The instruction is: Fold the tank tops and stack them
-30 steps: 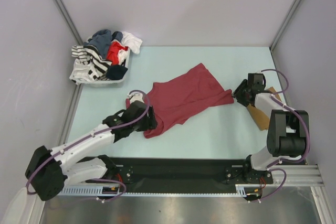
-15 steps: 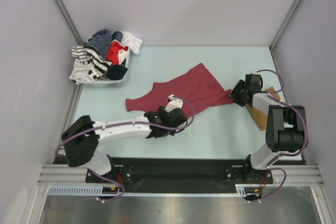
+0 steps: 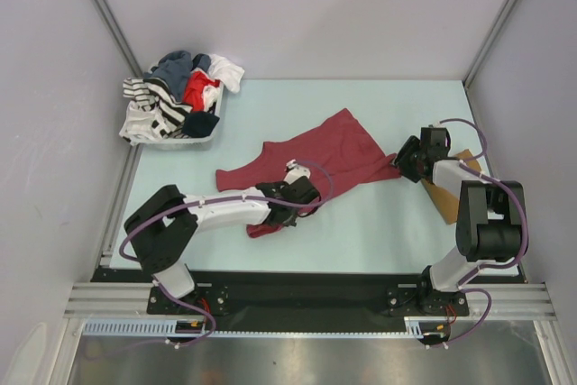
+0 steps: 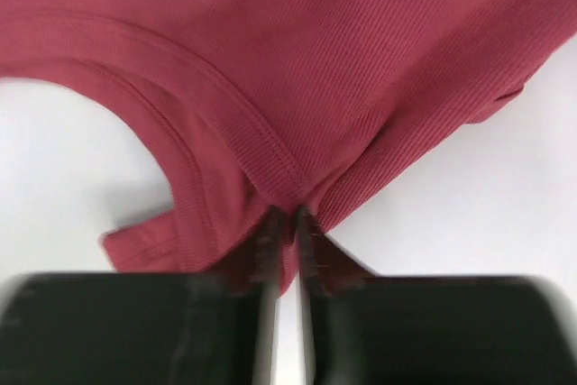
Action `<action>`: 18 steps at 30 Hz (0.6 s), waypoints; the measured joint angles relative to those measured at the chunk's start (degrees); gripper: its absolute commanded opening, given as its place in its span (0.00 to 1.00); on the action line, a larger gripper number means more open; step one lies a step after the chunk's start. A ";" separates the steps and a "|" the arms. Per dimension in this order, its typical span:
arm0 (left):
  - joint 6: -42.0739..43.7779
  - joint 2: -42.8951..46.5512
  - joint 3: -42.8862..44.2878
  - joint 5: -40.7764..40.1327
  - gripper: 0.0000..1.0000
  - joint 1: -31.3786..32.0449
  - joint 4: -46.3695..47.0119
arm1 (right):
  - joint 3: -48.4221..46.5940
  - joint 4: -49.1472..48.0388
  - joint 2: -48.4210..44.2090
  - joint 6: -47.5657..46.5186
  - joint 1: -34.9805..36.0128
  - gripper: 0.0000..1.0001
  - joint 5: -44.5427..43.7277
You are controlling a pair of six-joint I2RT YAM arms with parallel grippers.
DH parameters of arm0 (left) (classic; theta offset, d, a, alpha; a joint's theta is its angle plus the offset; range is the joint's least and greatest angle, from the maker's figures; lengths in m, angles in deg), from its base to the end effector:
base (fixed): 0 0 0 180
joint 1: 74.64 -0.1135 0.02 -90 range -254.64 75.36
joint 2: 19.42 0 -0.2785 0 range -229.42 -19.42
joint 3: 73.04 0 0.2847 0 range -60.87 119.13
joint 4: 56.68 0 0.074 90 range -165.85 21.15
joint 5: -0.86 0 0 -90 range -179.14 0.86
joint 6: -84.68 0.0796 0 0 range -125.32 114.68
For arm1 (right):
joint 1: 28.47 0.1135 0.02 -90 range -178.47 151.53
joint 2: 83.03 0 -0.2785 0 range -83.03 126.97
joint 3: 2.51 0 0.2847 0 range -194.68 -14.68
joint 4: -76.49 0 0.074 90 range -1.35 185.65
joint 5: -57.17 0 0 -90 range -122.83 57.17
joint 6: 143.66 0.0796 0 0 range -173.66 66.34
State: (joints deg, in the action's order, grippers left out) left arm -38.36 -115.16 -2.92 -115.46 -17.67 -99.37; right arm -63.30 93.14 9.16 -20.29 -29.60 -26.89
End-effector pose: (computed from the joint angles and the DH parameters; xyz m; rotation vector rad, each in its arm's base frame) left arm 0.2249 -0.2811 0.1324 0.4176 2.5225 0.0762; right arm 0.3761 0.0008 0.1295 0.6769 2.3436 0.3812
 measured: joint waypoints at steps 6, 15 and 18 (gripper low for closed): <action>-0.11 1.92 -4.15 4.52 0.00 -2.93 1.05 | 0.02 -0.13 0.00 0.00 0.28 0.53 0.02; 0.81 18.58 -9.20 17.11 0.00 -17.92 5.81 | 0.00 -0.22 0.02 -0.76 0.66 0.48 0.61; 1.66 18.36 -9.09 20.26 0.00 -21.29 7.30 | 0.00 -0.46 0.13 -1.07 0.66 0.55 0.96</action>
State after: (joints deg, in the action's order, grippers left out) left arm -36.70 -96.80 -12.01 -95.20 -38.95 -92.07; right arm -63.30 92.68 9.29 -21.36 -28.94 -25.93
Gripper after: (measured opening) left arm 0.010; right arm 0.511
